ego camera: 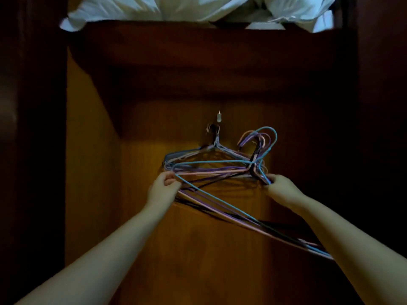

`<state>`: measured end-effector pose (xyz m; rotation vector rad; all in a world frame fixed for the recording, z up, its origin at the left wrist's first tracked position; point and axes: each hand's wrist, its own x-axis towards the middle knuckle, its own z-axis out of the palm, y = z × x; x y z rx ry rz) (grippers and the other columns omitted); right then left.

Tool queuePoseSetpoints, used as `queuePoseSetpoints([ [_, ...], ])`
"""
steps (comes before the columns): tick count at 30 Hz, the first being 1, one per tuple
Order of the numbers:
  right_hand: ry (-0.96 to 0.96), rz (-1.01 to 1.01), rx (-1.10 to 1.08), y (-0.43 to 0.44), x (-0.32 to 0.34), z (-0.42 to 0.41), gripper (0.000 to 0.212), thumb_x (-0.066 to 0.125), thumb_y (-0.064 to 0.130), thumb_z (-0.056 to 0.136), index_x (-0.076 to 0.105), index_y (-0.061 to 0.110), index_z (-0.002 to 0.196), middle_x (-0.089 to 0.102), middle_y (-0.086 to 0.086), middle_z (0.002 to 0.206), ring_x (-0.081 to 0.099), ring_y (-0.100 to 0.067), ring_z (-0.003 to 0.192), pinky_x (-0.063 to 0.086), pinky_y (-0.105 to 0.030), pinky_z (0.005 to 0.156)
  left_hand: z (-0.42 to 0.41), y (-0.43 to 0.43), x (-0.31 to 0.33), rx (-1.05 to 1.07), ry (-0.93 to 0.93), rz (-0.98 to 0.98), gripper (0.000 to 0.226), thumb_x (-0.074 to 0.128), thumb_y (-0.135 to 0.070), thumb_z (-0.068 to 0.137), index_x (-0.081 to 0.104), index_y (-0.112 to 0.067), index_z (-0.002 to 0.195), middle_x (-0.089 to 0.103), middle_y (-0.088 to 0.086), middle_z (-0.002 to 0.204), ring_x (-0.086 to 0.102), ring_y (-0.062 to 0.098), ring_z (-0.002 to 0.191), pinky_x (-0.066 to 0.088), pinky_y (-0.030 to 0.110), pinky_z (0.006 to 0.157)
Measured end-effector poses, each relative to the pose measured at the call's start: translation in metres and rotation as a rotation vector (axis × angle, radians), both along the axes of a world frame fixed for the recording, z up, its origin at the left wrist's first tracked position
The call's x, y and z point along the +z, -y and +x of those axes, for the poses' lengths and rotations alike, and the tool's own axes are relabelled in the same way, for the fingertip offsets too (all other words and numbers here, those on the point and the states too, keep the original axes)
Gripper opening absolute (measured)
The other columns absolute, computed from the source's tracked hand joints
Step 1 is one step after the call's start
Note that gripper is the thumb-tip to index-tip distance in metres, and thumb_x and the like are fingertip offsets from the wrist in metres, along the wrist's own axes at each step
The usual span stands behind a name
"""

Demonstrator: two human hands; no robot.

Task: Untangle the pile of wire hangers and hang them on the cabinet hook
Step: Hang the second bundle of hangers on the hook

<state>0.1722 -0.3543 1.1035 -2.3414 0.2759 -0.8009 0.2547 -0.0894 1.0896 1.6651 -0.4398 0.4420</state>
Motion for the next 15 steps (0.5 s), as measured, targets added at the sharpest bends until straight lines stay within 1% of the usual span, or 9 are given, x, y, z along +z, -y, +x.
queuePoseSetpoints([
  [1, 0.030, 0.015, 0.022, 0.012, 0.013, 0.018, 0.021, 0.060, 0.011, 0.083, 0.067, 0.017, 0.102, 0.065, -0.006, 0.083, 0.055, -0.015, 0.065, 0.039, -0.025, 0.056, 0.012, 0.015, 0.011, 0.005, 0.030, -0.002, 0.033, 0.058, -0.010, 0.086, 0.055, -0.009, 0.119, 0.062, 0.009, 0.110, 0.056, 0.020, 0.095, 0.039, 0.027, 0.078],
  [3, 0.038, 0.037, 0.054, 0.033, 0.039, 0.054, 0.019, 0.060, 0.012, 0.084, 0.065, 0.020, 0.100, 0.062, -0.005, 0.079, 0.052, -0.012, 0.058, 0.039, -0.019, 0.048, 0.031, 0.043, 0.033, 0.005, 0.083, -0.020, 0.038, 0.060, -0.011, 0.085, 0.052, -0.008, 0.122, 0.062, 0.011, 0.110, 0.056, 0.021, 0.094, 0.041, 0.027, 0.081],
  [5, 0.024, 0.055, 0.074, 0.046, 0.060, 0.088, 0.016, 0.061, 0.013, 0.084, 0.066, 0.014, 0.098, 0.057, -0.003, 0.069, 0.048, -0.013, 0.054, 0.036, -0.023, 0.050, 0.049, 0.065, 0.046, -0.001, 0.129, -0.030, 0.042, 0.061, -0.014, 0.082, 0.052, -0.009, 0.122, 0.062, 0.014, 0.112, 0.058, 0.022, 0.095, 0.044, 0.029, 0.085],
  [7, 0.009, 0.049, 0.087, 0.053, 0.079, 0.117, 0.017, 0.061, 0.014, 0.082, 0.067, 0.013, 0.099, 0.053, 0.000, 0.063, 0.046, -0.013, 0.053, 0.033, -0.026, 0.050, 0.065, 0.080, 0.053, 0.009, 0.160, -0.015, 0.041, 0.060, -0.009, 0.083, 0.052, -0.010, 0.123, 0.061, 0.014, 0.114, 0.058, 0.021, 0.097, 0.045, 0.032, 0.088],
  [8, 0.013, 0.043, 0.096, 0.055, 0.087, 0.129, 0.017, 0.061, 0.013, 0.081, 0.066, 0.016, 0.098, 0.053, -0.001, 0.064, 0.046, -0.013, 0.055, 0.033, -0.026, 0.051, 0.073, 0.085, 0.056, 0.015, 0.172, -0.006, 0.043, 0.061, -0.010, 0.082, 0.052, -0.010, 0.124, 0.061, 0.014, 0.115, 0.058, 0.020, 0.099, 0.046, 0.034, 0.091],
  [10, 0.035, 0.049, 0.132, 0.057, 0.104, 0.150, 0.018, 0.061, 0.010, 0.080, 0.065, 0.018, 0.096, 0.056, -0.003, 0.071, 0.048, -0.014, 0.058, 0.034, -0.026, 0.053, 0.086, 0.091, 0.061, 0.035, 0.189, 0.002, 0.054, 0.063, -0.024, 0.073, 0.052, -0.011, 0.125, 0.060, 0.011, 0.115, 0.057, 0.019, 0.104, 0.045, 0.037, 0.097],
  [11, 0.048, 0.055, 0.158, 0.058, 0.110, 0.160, 0.017, 0.061, 0.010, 0.080, 0.065, 0.018, 0.095, 0.057, -0.005, 0.073, 0.049, -0.015, 0.060, 0.035, -0.026, 0.055, 0.094, 0.093, 0.065, 0.052, 0.194, 0.008, 0.058, 0.061, -0.027, 0.070, 0.053, -0.012, 0.125, 0.060, 0.010, 0.116, 0.057, 0.019, 0.106, 0.044, 0.038, 0.099],
  [13, 0.043, 0.034, 0.182, 0.062, 0.120, 0.179, 0.013, 0.062, 0.010, 0.081, 0.064, 0.018, 0.091, 0.059, -0.006, 0.076, 0.053, -0.018, 0.067, 0.038, -0.027, 0.062, 0.105, 0.095, 0.072, 0.098, 0.219, 0.025, 0.049, 0.064, -0.017, 0.078, 0.052, -0.011, 0.125, 0.059, 0.010, 0.118, 0.056, 0.019, 0.107, 0.043, 0.034, 0.098],
  [15, 0.015, -0.010, 0.189, 0.063, 0.124, 0.195, 0.014, 0.064, 0.010, 0.078, 0.065, 0.016, 0.091, 0.061, -0.007, 0.081, 0.055, -0.019, 0.075, 0.040, -0.027, 0.067, 0.117, 0.095, 0.077, 0.180, 0.257, 0.061, 0.044, 0.060, -0.007, 0.083, 0.052, -0.010, 0.126, 0.059, 0.010, 0.120, 0.055, 0.021, 0.109, 0.041, 0.030, 0.094],
])
